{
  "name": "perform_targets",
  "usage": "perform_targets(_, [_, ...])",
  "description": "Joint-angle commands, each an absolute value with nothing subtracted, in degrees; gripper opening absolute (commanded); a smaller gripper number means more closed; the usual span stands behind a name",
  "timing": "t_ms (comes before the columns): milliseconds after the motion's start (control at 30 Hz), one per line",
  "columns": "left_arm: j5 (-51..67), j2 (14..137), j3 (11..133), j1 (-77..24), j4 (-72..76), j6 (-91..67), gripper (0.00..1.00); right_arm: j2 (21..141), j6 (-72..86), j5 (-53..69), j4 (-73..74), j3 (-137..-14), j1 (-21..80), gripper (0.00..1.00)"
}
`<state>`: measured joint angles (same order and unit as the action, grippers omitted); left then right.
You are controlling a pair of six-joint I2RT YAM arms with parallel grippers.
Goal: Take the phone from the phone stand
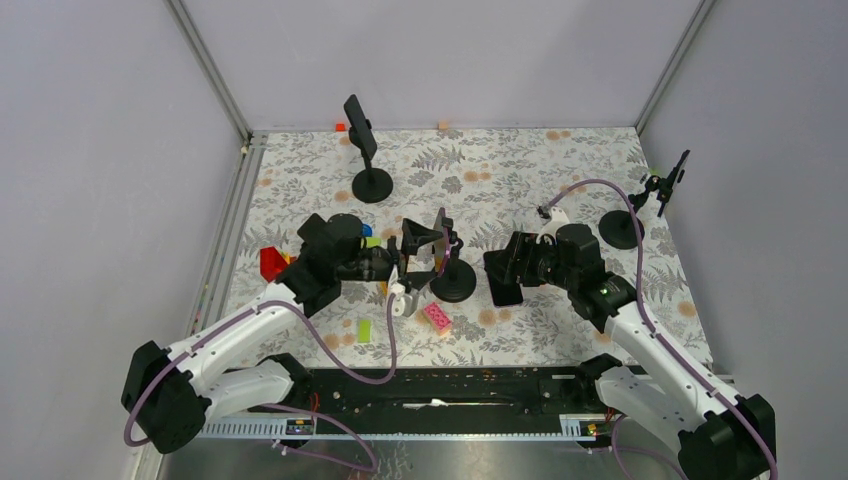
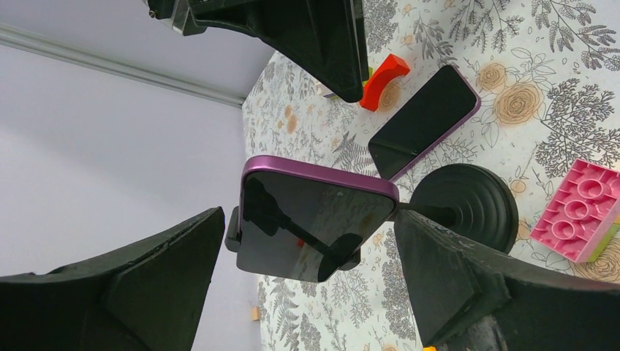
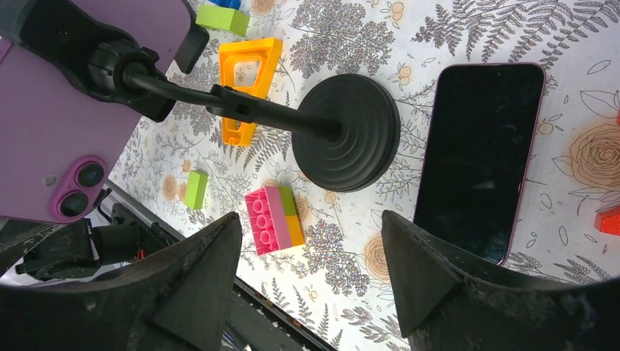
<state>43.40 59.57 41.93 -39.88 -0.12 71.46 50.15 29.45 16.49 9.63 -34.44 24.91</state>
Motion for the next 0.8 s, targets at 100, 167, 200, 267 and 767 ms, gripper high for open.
perform_targets(100, [43.31, 61.62, 45.50, -41.02, 2.46, 73.38, 0.99, 48.52, 29.81, 15.74, 8.61, -34.01, 24.78, 0.77])
perform_targets(167, [42.73, 62.16, 45.73, -41.26, 2.39, 73.99, 0.99, 48.21, 29.88, 15.82, 8.61, -33.93, 24.82, 0.77])
perform_targets(200, [42.39, 62.59, 45.85, -41.37, 2.36, 74.27, 0.99, 48.08, 29.88, 15.78, 8.58, -33.81, 24.79, 0.77])
perform_targets(267, [41.62, 63.11, 46.08, -41.48, 2.41, 74.88, 0.99, 47.95, 29.90, 15.72, 8.80, -33.84, 24.86, 0.77])
perform_targets(767, [40.83, 67.69, 48.91, -42.22, 2.80, 76.59, 0.99, 47.21, 29.59, 15.42, 10.70, -34.42, 24.80, 0.77])
